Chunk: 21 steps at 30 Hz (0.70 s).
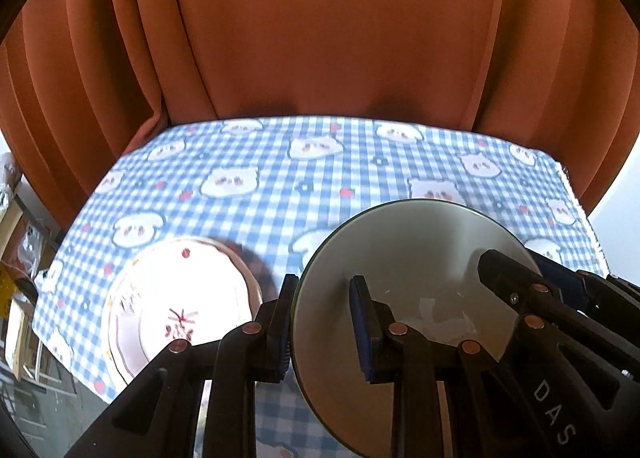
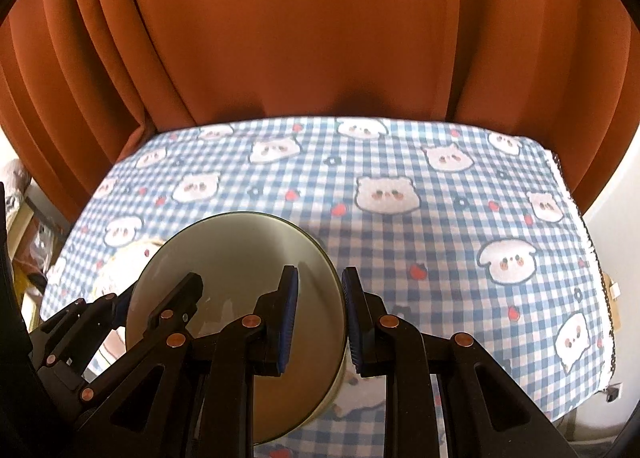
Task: Organize plates and bowls
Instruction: 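Lift the last bowl with both grippers and carry it toward the plate stack, then tilt and lower the bowl into the nested bowls with both grippers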
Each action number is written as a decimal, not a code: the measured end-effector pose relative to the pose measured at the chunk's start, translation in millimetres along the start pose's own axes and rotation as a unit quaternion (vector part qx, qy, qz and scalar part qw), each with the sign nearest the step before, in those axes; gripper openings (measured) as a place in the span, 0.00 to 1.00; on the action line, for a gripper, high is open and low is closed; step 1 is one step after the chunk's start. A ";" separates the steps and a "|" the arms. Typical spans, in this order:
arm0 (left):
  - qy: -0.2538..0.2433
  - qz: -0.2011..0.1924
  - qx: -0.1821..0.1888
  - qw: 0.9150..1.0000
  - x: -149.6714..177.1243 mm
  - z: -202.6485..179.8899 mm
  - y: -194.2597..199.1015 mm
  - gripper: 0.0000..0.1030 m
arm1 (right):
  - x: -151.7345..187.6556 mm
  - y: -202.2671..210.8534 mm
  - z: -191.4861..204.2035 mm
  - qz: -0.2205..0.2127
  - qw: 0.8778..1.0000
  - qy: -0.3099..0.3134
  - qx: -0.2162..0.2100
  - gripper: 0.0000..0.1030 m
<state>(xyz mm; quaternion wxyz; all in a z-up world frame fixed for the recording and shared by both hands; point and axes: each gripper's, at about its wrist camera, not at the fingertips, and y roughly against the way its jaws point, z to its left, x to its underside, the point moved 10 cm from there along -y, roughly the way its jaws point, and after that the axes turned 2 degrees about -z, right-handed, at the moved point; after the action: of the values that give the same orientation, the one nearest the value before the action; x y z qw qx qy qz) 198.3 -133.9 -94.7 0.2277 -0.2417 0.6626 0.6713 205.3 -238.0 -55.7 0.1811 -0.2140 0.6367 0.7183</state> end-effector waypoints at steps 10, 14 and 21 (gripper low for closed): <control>0.007 0.040 -0.012 0.999 36.6 -5.2 -16.7 0.23 | 34.1 -24.0 -7.9 0.049 0.999 0.010 -0.008 0.25; 0.009 0.042 -0.017 0.999 40.7 -3.1 -19.5 0.23 | 38.9 -28.2 -5.8 0.055 0.998 0.015 -0.010 0.25; 0.013 0.050 -0.019 0.998 46.4 1.8 -27.9 0.23 | 43.1 -37.8 -1.6 0.060 0.998 0.022 -0.011 0.25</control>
<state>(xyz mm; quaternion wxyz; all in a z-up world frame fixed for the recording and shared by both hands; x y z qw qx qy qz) 179.6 -132.3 -145.6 0.1808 -0.2214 0.6641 0.6908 189.3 -235.5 -110.7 0.1214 -0.1925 0.6446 0.7298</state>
